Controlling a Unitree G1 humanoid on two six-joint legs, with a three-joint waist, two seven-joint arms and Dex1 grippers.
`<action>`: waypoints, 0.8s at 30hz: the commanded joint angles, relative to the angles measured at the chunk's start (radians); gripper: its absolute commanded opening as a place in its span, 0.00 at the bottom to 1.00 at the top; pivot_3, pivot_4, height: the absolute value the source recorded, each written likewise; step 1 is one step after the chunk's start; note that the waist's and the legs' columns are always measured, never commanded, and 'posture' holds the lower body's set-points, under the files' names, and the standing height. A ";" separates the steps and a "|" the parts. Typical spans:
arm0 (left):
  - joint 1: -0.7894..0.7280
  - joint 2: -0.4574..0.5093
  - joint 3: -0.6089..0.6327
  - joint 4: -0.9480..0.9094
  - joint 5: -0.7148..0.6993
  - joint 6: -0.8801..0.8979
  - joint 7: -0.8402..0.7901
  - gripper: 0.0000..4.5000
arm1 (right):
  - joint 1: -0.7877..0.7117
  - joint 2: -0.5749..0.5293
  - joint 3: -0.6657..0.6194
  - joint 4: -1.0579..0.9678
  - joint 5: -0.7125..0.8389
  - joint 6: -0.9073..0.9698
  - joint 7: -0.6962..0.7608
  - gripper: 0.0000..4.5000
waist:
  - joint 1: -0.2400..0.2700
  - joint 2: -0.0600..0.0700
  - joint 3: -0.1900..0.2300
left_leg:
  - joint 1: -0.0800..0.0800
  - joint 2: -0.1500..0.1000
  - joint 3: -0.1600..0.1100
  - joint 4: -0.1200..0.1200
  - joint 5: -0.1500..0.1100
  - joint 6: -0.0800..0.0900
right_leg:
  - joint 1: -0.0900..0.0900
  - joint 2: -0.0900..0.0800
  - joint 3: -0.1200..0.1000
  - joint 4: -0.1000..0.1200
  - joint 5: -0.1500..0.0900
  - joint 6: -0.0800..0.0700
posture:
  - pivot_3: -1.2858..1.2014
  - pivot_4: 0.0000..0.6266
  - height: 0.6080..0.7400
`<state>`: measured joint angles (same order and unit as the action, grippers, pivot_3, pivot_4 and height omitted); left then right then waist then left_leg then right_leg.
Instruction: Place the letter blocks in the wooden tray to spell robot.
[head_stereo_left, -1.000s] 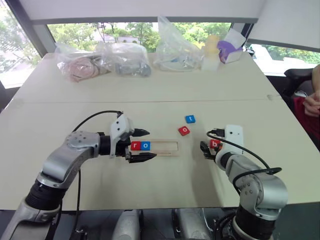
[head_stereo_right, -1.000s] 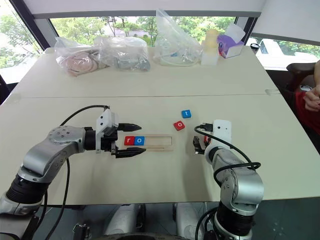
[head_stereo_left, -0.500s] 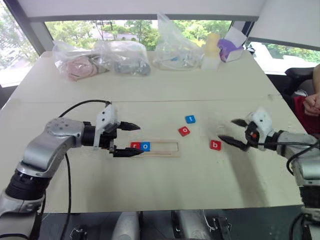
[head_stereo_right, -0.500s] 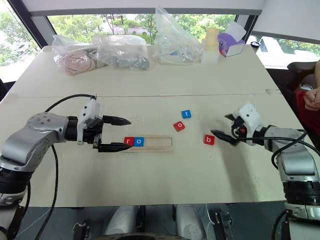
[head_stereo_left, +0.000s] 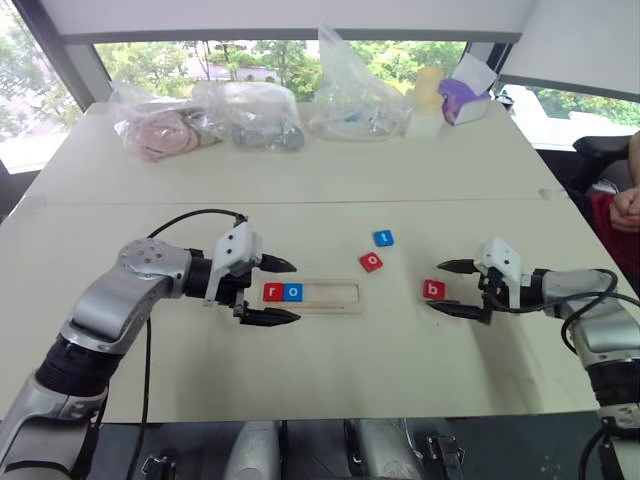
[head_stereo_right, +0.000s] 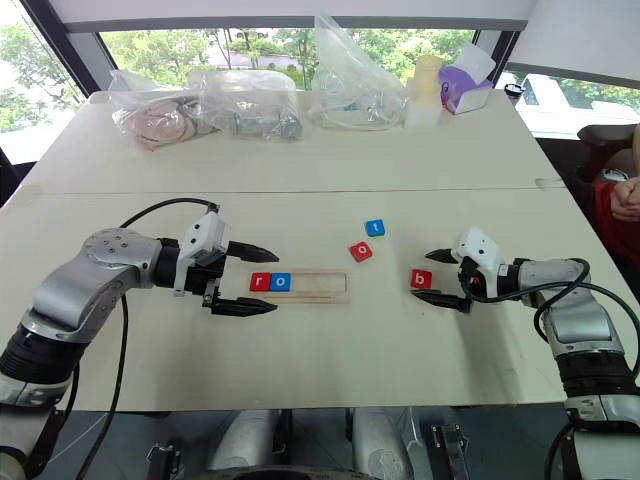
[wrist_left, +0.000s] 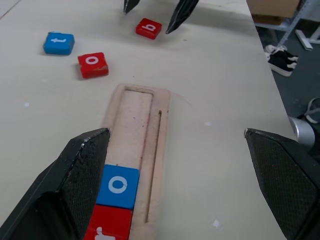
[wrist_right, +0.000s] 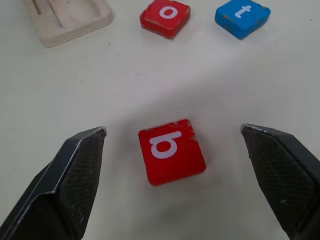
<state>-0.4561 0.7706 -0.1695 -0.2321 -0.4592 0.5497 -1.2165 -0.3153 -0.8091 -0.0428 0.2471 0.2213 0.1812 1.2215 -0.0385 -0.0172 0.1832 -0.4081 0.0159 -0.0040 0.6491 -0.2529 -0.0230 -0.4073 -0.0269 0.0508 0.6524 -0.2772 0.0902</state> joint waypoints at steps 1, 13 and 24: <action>-0.008 0.004 0.017 0.021 0.021 -0.033 0.004 1.00 | 0.003 -0.017 0.010 0.037 -0.028 -0.064 0.000 1.00 | -0.001 0.000 0.000 | 0.000 0.000 0.000 0.000 0.000 0.000 | 0.000 0.000 0.000 0.000 0.000 0.000 | 0.52 0.24 0.96; -0.001 0.009 0.033 0.059 0.026 -0.054 -0.003 1.00 | -0.012 0.007 0.045 0.102 -0.044 -0.129 0.003 0.25 | -0.002 0.000 0.000 | 0.002 0.000 0.000 0.002 0.000 0.000 | 0.002 0.000 0.000 0.001 0.000 0.000 | 0.52 0.24 0.96; 0.156 0.142 0.173 0.040 0.008 -0.061 -0.015 1.00 | -0.175 0.121 0.161 -0.335 0.044 0.318 -0.111 0.25 | -0.010 0.001 0.001 | 0.002 0.001 0.000 0.002 0.001 -0.001 | -0.004 0.000 0.002 0.011 0.000 -0.001 | 0.52 0.24 0.96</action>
<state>-0.3060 0.8969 -0.0442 -0.1654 -0.4365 0.4975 -1.2275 -0.4689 -0.6934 0.0897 -0.0316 0.2711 0.4406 1.1381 -0.0489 -0.0162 0.1838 -0.4062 0.0169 -0.0054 0.6510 -0.2521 -0.0244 -0.4110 -0.0272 0.0519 0.6642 -0.2777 0.0884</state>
